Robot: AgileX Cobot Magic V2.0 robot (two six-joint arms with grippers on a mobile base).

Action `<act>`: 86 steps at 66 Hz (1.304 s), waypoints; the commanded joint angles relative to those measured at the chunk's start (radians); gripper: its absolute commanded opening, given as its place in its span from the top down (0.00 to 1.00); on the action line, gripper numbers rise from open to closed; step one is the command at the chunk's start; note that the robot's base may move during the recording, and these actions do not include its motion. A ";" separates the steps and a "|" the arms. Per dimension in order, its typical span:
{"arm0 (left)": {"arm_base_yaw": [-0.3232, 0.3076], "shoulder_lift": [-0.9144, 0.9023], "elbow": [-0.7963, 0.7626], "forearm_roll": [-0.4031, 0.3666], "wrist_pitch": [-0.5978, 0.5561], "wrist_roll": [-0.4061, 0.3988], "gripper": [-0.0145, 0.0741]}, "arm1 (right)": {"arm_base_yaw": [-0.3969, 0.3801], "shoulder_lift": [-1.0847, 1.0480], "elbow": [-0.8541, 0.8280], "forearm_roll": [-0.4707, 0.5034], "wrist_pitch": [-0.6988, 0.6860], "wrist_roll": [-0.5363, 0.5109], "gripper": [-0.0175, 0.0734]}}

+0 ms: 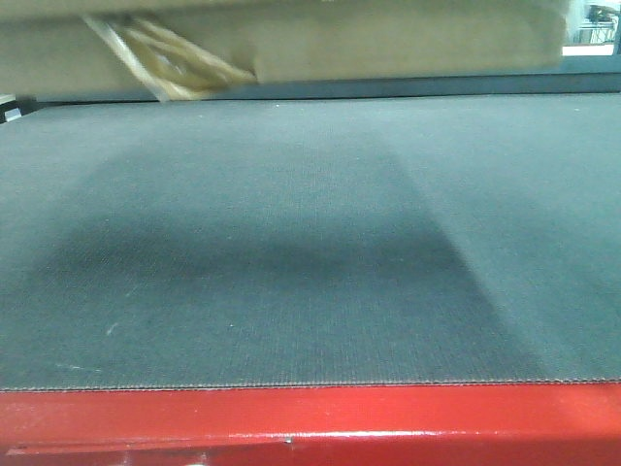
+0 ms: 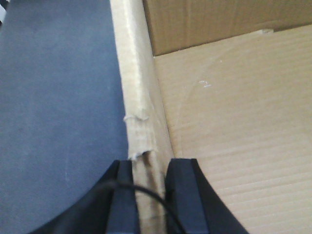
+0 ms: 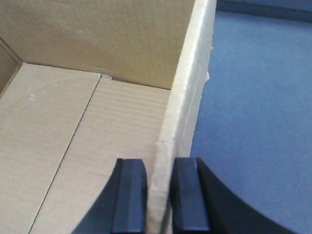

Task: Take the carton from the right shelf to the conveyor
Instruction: 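Lower the carton onto the belt and open both grippers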

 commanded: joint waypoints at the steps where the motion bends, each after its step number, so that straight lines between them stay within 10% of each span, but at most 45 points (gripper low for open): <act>1: -0.001 0.051 0.019 0.011 -0.010 0.011 0.85 | -0.011 0.030 -0.008 -0.001 -0.024 -0.006 0.88; 46: 0.069 0.217 0.198 0.022 -0.300 -0.091 0.85 | -0.052 0.347 -0.006 -0.010 -0.026 -0.006 0.87; 53: 0.076 0.219 0.198 0.022 -0.314 -0.091 0.74 | -0.052 0.347 -0.006 -0.010 -0.026 -0.006 0.71; 64: 0.076 0.219 0.198 0.022 -0.318 -0.091 0.36 | -0.052 0.342 -0.009 -0.010 -0.028 -0.006 0.18; 71: 0.076 0.209 0.198 0.022 -0.293 -0.091 0.14 | -0.052 0.324 -0.009 -0.010 -0.026 -0.006 0.18; 86: 0.076 0.132 0.190 0.022 -0.265 -0.091 0.21 | -0.071 0.242 -0.009 -0.010 -0.020 -0.006 0.23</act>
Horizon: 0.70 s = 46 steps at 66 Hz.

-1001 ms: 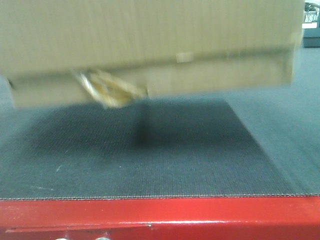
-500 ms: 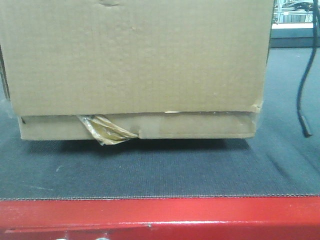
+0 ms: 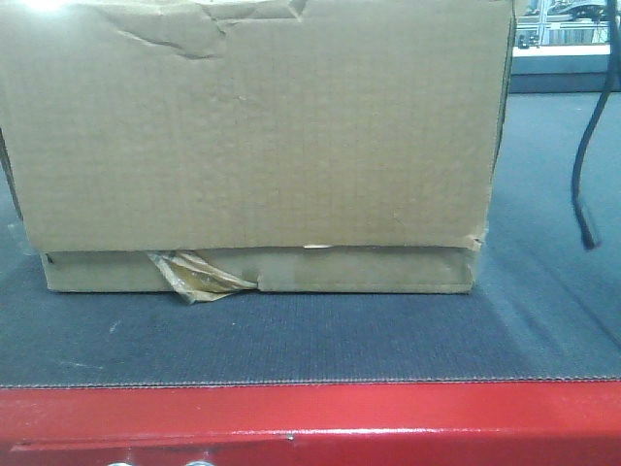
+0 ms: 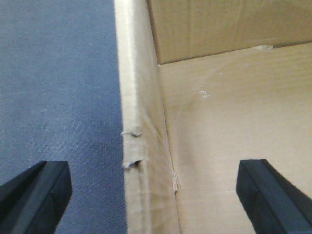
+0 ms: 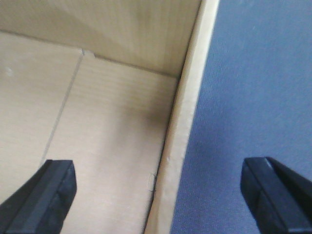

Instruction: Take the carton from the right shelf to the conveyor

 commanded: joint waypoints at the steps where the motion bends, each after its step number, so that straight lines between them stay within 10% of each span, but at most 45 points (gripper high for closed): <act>1: 0.003 -0.064 -0.011 0.009 0.001 0.006 0.22 | -0.019 -0.059 -0.009 -0.010 -0.010 -0.005 0.24; 23: 0.173 -0.233 0.022 -0.052 -0.005 0.048 0.87 | -0.214 -0.190 0.024 -0.010 0.074 -0.045 0.80; 46: 0.381 -0.336 0.300 -0.236 -0.126 0.197 0.82 | -0.366 -0.361 0.424 -0.010 -0.154 -0.052 0.88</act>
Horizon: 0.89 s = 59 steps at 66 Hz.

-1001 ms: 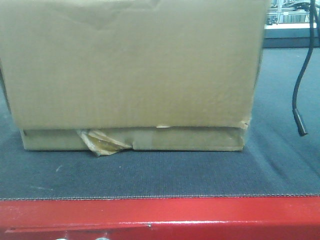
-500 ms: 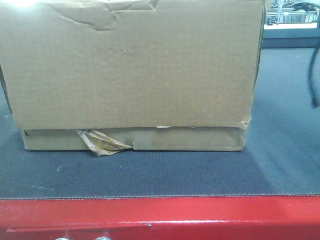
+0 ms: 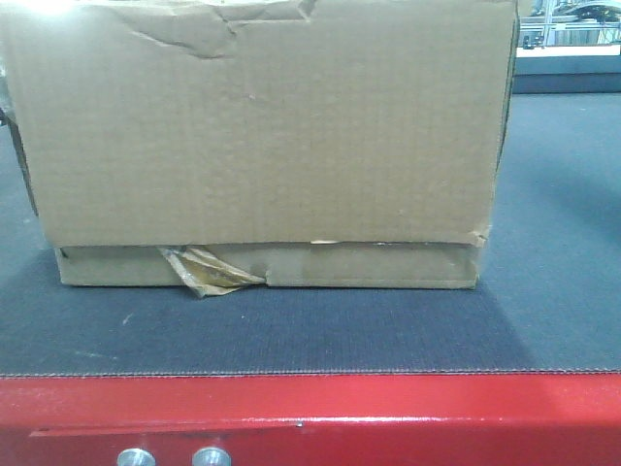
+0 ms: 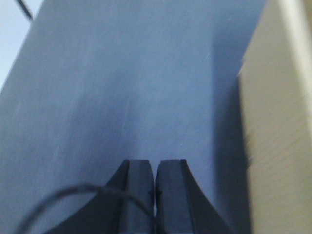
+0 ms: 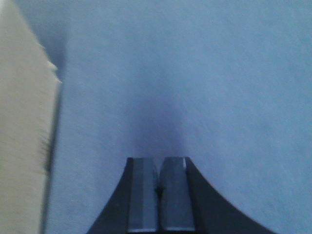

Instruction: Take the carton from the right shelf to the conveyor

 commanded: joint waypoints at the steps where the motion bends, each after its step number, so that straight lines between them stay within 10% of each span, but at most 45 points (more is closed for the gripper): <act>1: 0.024 -0.045 0.083 -0.026 -0.083 0.014 0.82 | -0.020 -0.067 0.127 -0.012 -0.114 -0.012 0.88; 33: 0.024 -0.560 0.707 -0.012 -0.575 0.014 0.82 | -0.020 -0.523 0.862 -0.014 -0.671 -0.050 0.88; 59: 0.024 -1.010 0.900 -0.012 -0.629 0.014 0.82 | -0.018 -1.023 1.097 -0.014 -0.784 -0.056 0.88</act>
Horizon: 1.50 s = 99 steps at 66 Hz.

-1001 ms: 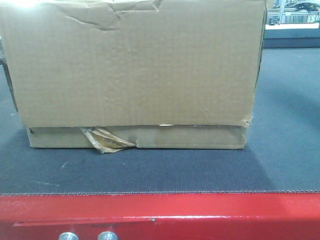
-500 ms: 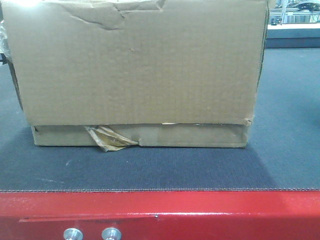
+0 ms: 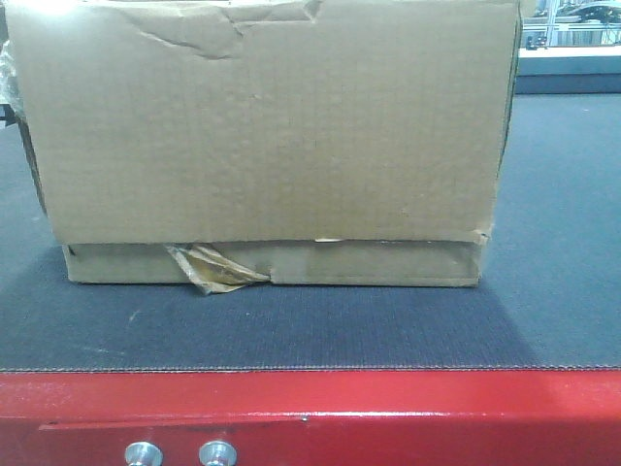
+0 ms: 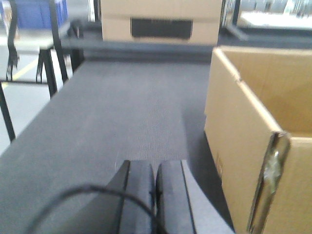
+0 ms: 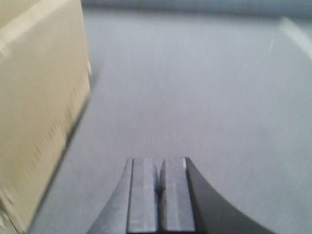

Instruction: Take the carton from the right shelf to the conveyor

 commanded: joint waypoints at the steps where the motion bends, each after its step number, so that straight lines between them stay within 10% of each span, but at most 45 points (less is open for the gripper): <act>1: 0.006 -0.077 0.012 -0.001 -0.021 0.003 0.82 | -0.005 -0.119 0.015 -0.012 -0.037 -0.010 0.88; 74: 0.010 -0.196 0.015 -0.016 0.057 0.004 0.82 | -0.005 -0.283 0.015 -0.012 -0.045 -0.010 0.88; 84: 0.048 -0.238 0.076 -0.192 0.027 0.257 0.82 | -0.005 -0.283 0.015 -0.012 -0.045 -0.010 0.88; 99: 0.065 -0.350 0.331 -0.197 -0.217 0.260 0.82 | -0.005 -0.283 0.015 -0.012 -0.045 -0.010 0.88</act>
